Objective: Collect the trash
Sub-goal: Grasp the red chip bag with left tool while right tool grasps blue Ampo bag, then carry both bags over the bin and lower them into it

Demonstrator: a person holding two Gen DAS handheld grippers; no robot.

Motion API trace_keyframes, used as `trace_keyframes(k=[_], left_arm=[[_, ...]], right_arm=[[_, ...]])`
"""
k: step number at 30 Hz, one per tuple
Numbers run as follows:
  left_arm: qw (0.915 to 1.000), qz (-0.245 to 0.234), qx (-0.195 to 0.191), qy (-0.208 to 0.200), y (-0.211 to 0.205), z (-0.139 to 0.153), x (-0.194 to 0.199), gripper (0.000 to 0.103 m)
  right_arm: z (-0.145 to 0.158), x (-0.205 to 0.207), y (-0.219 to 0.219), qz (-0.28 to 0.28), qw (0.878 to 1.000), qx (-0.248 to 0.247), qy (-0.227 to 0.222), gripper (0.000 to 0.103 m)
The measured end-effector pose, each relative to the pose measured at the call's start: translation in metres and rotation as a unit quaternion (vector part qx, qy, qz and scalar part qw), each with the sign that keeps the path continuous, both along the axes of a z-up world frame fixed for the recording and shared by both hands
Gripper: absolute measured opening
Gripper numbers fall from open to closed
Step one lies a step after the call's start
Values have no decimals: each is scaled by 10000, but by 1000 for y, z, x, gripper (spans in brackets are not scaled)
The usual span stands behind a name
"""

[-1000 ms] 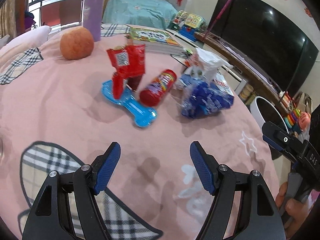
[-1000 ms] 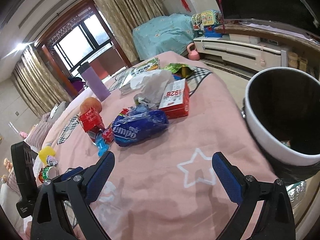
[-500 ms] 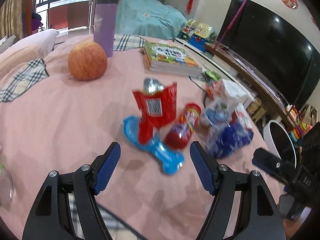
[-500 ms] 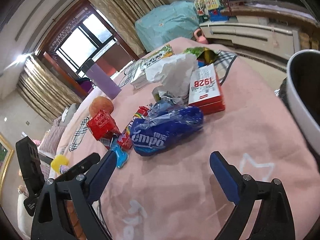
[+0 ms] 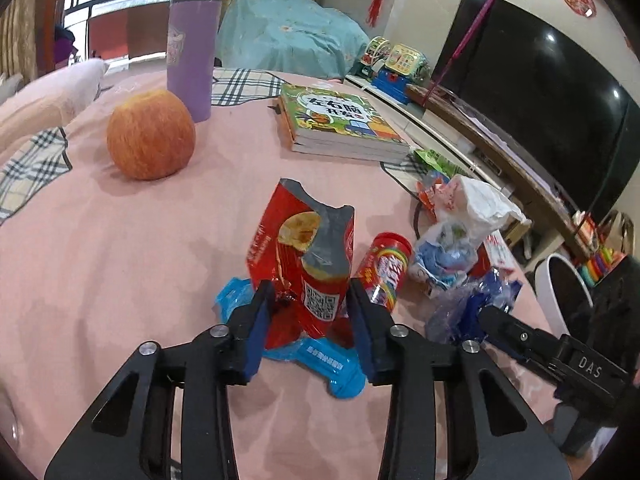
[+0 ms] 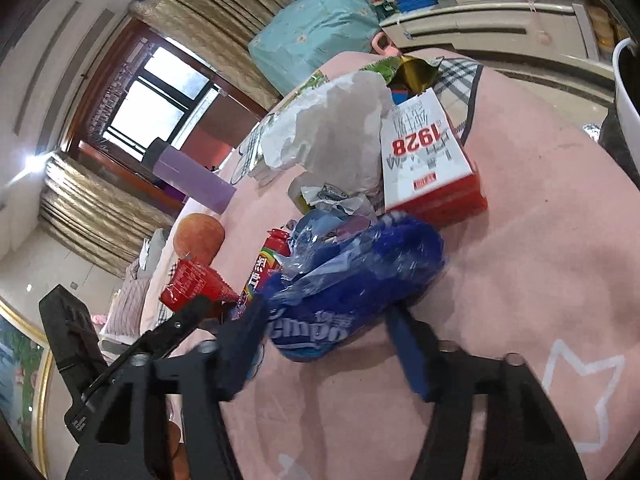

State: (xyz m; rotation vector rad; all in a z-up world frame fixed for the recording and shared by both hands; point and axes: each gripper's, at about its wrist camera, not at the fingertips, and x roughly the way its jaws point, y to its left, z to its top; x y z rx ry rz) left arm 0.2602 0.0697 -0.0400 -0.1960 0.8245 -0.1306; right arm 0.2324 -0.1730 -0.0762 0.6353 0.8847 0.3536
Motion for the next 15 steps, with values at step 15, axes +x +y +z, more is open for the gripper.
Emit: trace_keyframes(k=[15], left_arm=[[9983,-472,-285,-202,-39,21,-68,30]], right_arm=[[27,-45,-14,149,9953,-808,-507,16]])
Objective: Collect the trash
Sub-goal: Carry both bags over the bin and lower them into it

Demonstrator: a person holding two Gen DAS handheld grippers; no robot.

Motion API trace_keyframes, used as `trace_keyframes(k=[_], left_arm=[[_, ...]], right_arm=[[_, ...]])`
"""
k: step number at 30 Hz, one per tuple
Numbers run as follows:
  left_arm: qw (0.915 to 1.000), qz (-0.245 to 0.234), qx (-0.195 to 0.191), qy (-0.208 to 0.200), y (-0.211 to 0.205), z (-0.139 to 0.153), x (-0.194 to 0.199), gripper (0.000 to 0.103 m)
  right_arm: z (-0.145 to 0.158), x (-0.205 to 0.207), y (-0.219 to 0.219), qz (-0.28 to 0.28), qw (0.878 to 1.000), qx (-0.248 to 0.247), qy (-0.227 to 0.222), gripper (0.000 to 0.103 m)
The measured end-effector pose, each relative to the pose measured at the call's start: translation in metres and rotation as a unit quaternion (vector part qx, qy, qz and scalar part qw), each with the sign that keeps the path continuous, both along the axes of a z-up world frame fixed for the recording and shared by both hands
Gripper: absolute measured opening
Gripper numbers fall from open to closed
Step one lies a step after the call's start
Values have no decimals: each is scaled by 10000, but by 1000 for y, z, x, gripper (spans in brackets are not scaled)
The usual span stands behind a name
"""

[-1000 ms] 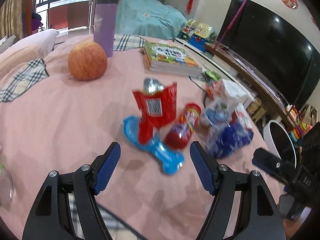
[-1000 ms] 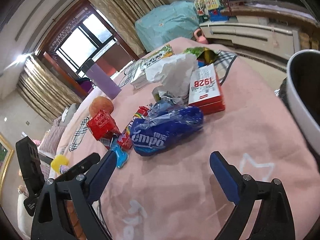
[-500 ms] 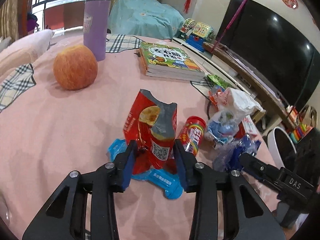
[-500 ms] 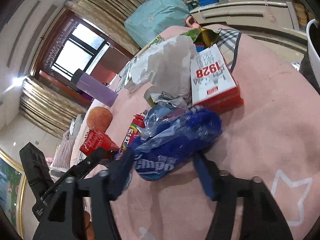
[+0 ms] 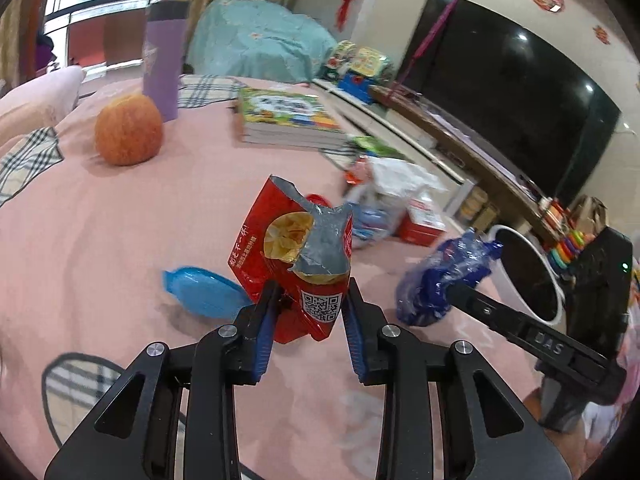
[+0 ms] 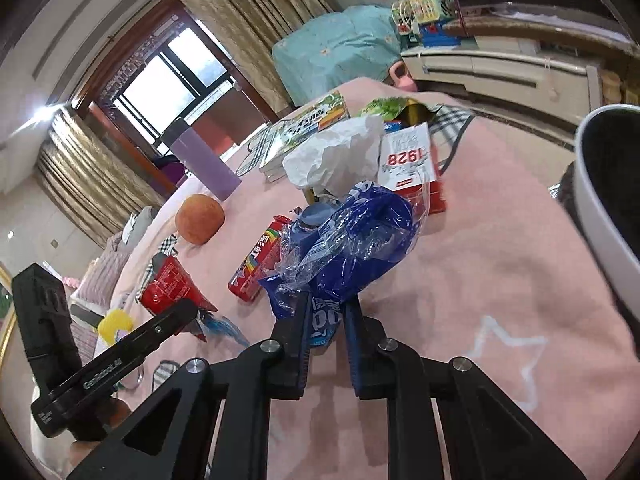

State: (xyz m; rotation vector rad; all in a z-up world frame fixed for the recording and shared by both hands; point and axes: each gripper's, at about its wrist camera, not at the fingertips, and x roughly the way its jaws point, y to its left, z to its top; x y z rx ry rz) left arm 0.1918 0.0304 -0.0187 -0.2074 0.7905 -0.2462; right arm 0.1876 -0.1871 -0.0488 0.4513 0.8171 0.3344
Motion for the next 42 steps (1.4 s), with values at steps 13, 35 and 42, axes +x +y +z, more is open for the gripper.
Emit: trace_keyframes(k=[13,35,42], left_arm=[[9959,-901,94,20,-78,1,-22,30],[9827,-1822,333,-77,-177,11,-30,30],[9781,-2040,402,-88,-204,14,-24,30]], right_arm=[[18,-39,-50,-492,9972,-490,-281,16],[29,-74,-135,-1393,9867,-720,-440,16],[29,-74,-157,-1542,9842,-752,-437,16]])
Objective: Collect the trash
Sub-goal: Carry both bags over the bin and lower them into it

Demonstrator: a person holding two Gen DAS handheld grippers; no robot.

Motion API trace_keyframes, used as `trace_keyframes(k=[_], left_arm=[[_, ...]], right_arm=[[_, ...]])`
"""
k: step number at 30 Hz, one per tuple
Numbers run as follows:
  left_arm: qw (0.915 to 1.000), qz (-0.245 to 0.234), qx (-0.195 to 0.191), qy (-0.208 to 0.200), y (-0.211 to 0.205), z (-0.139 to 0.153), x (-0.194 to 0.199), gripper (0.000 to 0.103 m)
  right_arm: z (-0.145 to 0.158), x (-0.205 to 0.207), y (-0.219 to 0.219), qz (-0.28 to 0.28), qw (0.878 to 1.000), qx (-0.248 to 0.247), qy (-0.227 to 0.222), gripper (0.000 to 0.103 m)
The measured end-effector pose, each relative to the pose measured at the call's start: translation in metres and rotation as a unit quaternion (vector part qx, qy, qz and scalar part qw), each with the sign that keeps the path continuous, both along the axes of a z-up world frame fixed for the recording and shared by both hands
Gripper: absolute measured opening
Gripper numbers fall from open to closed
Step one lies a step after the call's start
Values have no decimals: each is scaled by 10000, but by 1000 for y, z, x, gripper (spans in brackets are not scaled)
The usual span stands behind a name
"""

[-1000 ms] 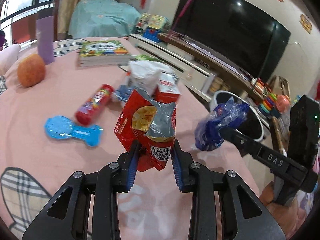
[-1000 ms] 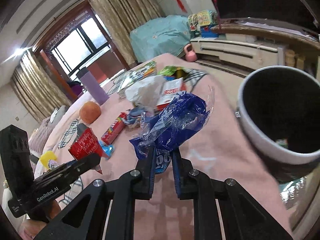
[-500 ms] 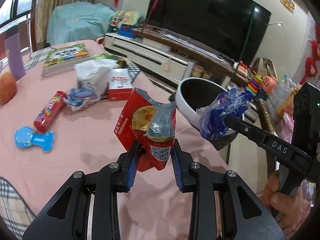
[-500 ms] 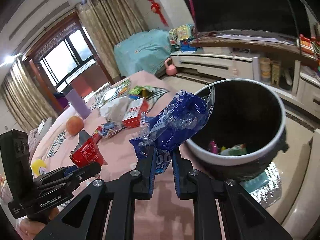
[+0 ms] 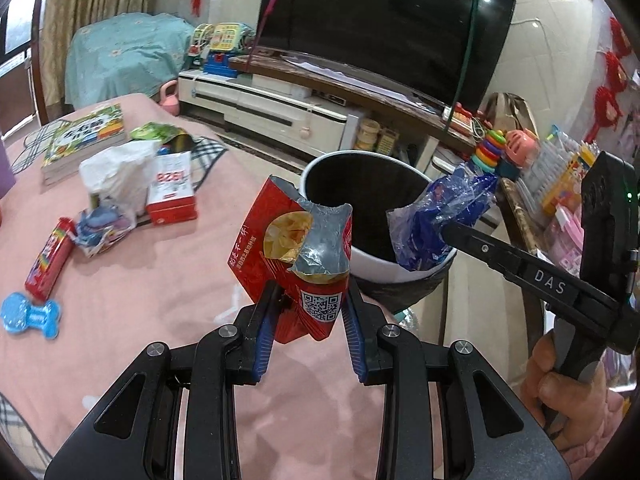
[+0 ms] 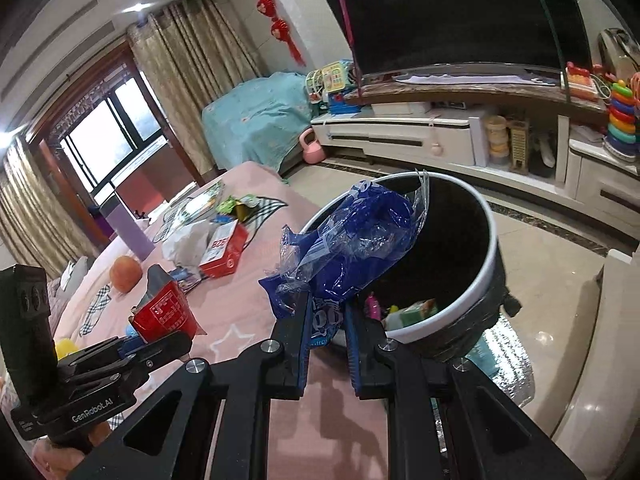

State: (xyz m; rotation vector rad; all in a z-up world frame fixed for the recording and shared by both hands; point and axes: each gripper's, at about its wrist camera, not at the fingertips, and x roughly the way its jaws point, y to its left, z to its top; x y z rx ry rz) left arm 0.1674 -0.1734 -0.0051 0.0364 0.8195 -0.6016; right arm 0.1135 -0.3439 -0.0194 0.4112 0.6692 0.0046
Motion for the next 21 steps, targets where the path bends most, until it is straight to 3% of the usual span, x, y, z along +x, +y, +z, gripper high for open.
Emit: trace_keyframes(k=[21], left_arm=[[9989,-412,235,-63,-70,2,27,30]], right_arm=[[-5,21,-43,-160,9992,-242,274,16]])
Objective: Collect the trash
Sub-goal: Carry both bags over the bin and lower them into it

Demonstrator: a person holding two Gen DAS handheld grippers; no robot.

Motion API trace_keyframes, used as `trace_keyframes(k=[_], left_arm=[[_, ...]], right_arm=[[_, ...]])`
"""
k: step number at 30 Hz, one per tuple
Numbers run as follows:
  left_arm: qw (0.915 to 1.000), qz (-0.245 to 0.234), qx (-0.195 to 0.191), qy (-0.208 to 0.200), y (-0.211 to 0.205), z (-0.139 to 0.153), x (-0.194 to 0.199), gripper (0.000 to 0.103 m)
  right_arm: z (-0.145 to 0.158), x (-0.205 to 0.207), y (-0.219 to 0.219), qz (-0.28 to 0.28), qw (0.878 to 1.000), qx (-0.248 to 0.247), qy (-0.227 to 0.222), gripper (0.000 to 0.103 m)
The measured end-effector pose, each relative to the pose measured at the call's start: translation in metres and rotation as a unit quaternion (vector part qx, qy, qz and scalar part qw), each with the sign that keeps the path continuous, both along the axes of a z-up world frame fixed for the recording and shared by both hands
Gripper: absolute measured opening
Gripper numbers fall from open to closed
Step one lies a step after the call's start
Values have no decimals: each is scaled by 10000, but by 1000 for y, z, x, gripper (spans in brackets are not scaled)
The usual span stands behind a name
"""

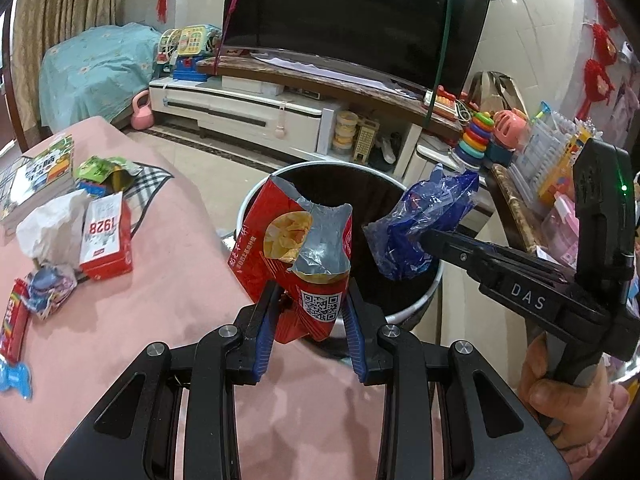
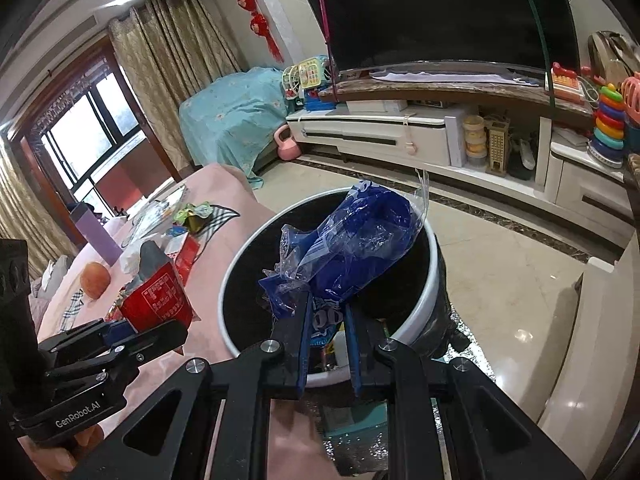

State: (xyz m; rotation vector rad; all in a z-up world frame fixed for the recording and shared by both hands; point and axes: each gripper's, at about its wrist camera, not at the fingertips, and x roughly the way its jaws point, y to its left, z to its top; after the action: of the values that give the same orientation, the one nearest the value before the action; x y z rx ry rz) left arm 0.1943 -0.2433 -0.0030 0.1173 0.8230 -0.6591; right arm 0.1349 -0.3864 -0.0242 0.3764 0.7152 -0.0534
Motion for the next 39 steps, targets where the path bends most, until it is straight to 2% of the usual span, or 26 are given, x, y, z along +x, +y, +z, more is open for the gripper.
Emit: trace_keyframes(k=[13,18,21,22,24,29,32,35,39], left_arm=[[9999,-17,103,135,-22,-13,13,30],[9996,83,95,250,-23,-19,19,34],[9995,139,73,275,-21,-19,21,43],[9994,151,61,292,-19,-19,21,44],[9993,177,47,327,-17,-19,22,49],[9990,257,-2,354,-9,-19,20,58],[9988,313,-25,369,-2,-20,17,62],[9985,393,-63,387,6,-20,16,67],[9980,466,-139,415,15,-19,14,68]], right_arm=[[-8,13,-8,27,9998,-77,192,16],[-11,17,-13,0,9997,-28,243,17],[-13,20,-18,4,9996,42,283,22],[-14,21,-19,-7,9995,70,296,23],[-17,21,-20,-27,9994,121,338,32],[-17,18,-20,-44,9994,204,293,43],[-15,15,-18,-33,9994,213,256,45],[-12,13,-17,-25,9995,236,198,53],[-8,8,-17,-94,9995,292,79,60]])
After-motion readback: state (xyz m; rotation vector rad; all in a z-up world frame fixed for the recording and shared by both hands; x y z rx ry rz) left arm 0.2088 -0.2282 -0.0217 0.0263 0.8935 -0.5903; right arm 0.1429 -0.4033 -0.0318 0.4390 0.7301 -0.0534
